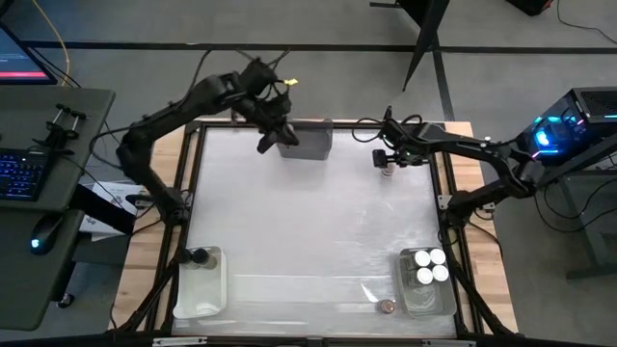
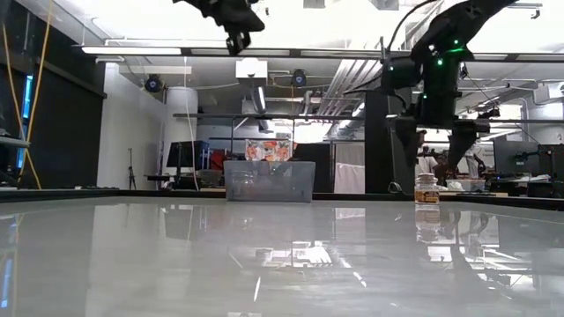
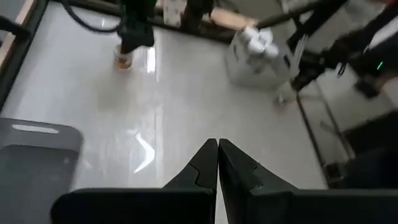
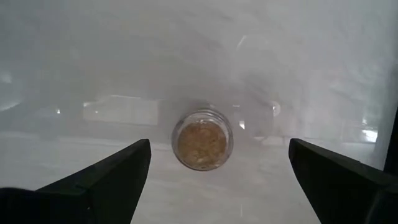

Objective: Sort spices by type
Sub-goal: Put the top brown seasoning bottle into the black bin

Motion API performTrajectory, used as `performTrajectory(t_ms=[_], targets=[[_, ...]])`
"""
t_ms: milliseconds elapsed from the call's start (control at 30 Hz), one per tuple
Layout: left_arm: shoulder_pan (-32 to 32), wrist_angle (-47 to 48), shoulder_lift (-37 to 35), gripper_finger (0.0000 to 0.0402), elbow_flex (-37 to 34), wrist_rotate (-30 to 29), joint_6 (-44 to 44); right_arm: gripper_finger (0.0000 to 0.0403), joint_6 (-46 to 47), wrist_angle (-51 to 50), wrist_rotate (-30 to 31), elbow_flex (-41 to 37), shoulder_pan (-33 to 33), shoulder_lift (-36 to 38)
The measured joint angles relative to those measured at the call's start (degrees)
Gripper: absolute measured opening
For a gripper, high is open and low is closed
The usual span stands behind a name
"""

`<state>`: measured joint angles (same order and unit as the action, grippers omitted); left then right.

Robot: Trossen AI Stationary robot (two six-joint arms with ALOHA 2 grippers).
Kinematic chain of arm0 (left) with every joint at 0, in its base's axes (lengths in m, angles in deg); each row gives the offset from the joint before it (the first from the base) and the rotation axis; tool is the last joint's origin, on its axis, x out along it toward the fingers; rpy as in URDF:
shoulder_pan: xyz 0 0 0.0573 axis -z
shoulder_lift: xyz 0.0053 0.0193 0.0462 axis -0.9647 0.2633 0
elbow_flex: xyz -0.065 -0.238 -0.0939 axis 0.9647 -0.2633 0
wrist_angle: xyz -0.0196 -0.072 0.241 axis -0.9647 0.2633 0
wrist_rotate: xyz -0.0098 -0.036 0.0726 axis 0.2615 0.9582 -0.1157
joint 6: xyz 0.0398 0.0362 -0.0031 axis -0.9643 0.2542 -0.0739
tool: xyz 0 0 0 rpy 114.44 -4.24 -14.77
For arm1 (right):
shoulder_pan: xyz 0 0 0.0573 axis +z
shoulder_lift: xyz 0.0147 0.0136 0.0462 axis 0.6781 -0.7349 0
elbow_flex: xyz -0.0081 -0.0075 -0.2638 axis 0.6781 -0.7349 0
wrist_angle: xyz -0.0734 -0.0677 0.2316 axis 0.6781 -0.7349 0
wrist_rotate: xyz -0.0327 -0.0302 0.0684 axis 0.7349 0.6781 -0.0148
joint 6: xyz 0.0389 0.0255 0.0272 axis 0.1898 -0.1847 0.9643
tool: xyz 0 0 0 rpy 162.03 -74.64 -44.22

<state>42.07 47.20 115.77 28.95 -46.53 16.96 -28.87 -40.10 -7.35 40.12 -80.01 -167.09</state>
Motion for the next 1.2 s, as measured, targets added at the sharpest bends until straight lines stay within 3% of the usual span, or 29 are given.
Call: performTrajectory(t_ms=[333, 500, 733, 900, 1200], targets=[[0.38, -33.16, -22.67, 0.0, -36.85, -5.83, 24.06, 0.0378, -0.14, 0.9, -1.2, -1.41, -0.01, -0.77], [0.7, -44.04, -29.71, 0.0, -48.59, -7.55, 31.58, 0.0378, -0.32, 2.23, -1.76, -1.4, -0.31, -4.06], [0.59, -47.64, -32.23, 0.0, -51.12, -8.55, 33.54, 0.0359, 1.38, 3.71, -2.05, -1.4, -0.18, -7.27], [0.59, -48.55, -32.21, 0.0, -51.12, -8.52, 31.62, 0.0309, 4.53, 3.86, 1.12, -1.4, -0.18, -7.6], [-1.07, -48.16, -32.21, 0.0, -51.12, -8.46, 22.18, 0.0202, 8.65, 4.1, 0.35, -1.4, -0.05, -7.6]])
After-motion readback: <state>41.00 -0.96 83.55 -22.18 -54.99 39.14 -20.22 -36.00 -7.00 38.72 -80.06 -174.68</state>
